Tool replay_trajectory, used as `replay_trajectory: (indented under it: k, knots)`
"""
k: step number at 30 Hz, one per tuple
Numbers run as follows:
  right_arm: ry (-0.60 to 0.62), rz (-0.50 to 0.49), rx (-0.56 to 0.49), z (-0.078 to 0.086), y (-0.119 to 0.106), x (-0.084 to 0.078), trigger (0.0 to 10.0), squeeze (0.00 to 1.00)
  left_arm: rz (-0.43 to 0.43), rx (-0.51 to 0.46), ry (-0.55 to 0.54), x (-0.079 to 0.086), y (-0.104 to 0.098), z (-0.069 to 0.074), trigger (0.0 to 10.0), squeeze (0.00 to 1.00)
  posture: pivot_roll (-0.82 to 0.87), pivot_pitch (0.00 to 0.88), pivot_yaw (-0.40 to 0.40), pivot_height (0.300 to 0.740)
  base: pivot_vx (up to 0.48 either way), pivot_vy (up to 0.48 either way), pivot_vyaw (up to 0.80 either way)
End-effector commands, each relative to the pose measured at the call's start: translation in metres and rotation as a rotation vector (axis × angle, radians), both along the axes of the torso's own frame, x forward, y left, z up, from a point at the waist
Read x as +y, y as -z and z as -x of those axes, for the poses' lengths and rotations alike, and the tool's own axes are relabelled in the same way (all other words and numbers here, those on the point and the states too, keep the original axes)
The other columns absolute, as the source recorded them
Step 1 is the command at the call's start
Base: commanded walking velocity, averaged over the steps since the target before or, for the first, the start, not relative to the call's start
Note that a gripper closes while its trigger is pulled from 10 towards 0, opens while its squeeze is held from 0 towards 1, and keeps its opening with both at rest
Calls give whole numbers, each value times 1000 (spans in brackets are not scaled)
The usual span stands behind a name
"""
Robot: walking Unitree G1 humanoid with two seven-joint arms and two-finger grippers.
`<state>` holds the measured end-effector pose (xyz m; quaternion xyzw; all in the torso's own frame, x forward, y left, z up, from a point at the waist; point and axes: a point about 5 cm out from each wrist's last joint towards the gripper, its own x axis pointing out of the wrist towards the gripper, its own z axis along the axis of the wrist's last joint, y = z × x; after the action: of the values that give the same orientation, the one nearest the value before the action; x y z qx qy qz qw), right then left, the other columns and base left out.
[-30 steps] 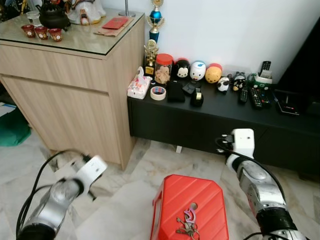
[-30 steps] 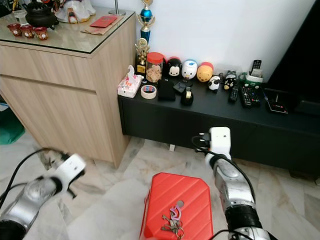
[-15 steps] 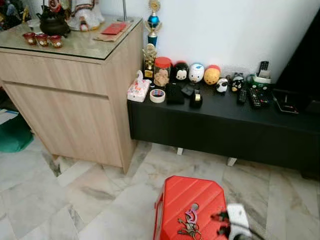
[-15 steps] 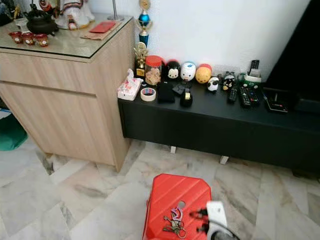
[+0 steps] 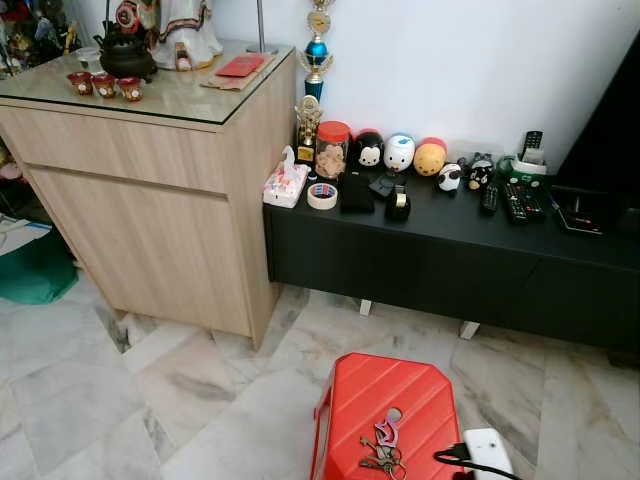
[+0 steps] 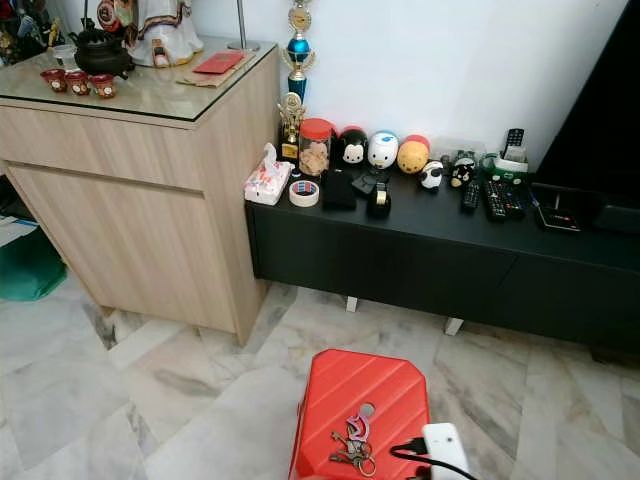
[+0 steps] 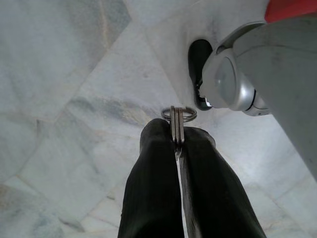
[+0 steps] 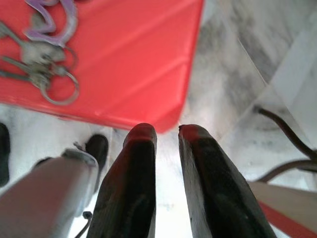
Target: Hang keys on a hook
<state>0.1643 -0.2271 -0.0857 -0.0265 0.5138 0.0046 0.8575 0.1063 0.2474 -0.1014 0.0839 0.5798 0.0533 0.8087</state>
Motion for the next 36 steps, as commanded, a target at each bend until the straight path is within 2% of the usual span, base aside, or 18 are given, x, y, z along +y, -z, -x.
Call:
replay_trajectory:
  k: [1,7,12,16,19,27,36]
  knots:
    - [41,4,44,12,4,-4,10000,0,16,6,3,-5,2,3,10000,0,85,0,-77,740,0,0,0]
    - [98,-13,65,20,8,-2,10000,0,18,24,34,-1,2,8,10000,0,57,0,-43,740,-40,0,0]
    - [62,-10,77,21,9,-1,10000,0,11,26,46,2,1,7,10000,0,56,0,-35,740,-265,0,0]
    - [54,-29,76,22,13,17,10000,0,13,24,49,0,1,4,10000,0,57,0,-27,740,-297,0,0]
    - [58,-28,75,22,13,18,10000,0,18,24,55,-6,2,2,10000,0,56,0,-25,740,-310,0,0]
    - [64,-21,77,23,13,17,10000,0,33,23,68,-13,3,-4,10000,0,57,0,-30,740,-322,0,0]
    - [75,6,88,28,13,5,10000,0,44,43,66,-15,6,8,10000,0,52,0,-50,740,-323,0,0]
